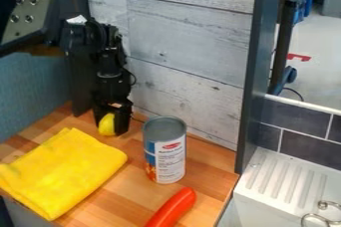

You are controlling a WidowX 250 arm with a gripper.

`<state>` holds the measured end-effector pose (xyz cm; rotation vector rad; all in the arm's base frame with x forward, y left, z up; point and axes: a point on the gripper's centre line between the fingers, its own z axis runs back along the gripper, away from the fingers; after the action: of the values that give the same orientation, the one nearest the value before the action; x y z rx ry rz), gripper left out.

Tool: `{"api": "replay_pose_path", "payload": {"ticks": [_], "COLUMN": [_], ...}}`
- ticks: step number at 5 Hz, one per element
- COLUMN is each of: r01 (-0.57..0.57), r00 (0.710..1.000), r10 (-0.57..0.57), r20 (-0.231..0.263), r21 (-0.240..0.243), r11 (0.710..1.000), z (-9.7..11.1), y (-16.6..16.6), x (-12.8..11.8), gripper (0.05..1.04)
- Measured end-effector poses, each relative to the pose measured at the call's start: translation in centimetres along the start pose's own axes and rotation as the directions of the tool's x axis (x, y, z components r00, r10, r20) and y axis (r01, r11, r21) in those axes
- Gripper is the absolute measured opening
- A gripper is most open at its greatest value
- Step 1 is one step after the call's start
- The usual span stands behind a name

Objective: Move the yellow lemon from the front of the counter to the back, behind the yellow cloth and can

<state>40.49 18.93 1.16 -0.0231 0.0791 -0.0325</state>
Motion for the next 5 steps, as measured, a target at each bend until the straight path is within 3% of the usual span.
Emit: {"api": "replay_pose_path", "payload": {"ticks": [1,2,3,4,5], "r01": [0.015,0.033,0.04,0.032,0.02], "r00": [1.0,0.999,0.999,0.999,1.0], "r10": [-0.015,-0.033,-0.041,-0.031,-0.02], "r20": [0.001,-0.001,-0.009,0.022,0.017], "r21": [-0.001,-0.024,-0.033,-0.029,-0.025], "r11": [1.0,0.999,0.999,0.999,0.999], "z": [0.1,0.1,0.0,-0.1,0.0], "y": [0.0,0.4,1.0,1.0,0.9], "x": [0.1,-0.2,-0.6,-0.7,-1.1], "gripper": [0.808,0.874,1.007,1.002,1.001]}}
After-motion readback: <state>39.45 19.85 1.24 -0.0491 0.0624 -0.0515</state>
